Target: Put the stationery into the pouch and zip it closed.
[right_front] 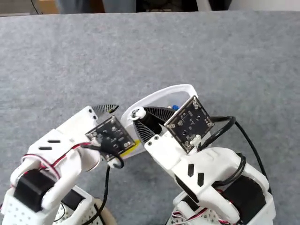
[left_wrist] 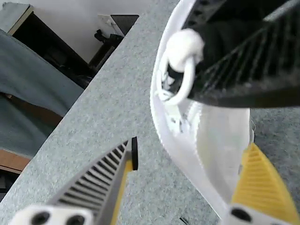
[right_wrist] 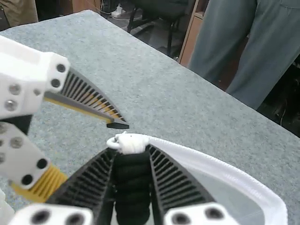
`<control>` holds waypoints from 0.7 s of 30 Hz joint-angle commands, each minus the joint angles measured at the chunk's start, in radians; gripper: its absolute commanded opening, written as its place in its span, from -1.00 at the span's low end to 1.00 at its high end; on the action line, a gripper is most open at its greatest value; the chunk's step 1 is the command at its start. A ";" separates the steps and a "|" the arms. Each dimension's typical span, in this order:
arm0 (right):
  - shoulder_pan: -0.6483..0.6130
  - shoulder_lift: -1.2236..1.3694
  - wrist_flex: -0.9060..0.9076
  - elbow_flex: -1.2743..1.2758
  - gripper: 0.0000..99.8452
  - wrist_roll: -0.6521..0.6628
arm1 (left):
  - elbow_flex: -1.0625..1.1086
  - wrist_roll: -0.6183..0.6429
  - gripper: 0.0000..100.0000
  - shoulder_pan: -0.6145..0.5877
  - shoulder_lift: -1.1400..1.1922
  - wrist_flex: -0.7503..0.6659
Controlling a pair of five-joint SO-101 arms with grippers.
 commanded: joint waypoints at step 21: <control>-0.014 -0.002 0.032 -0.042 -0.98 0.000 | 0.004 -0.011 -0.51 0.015 0.006 -0.069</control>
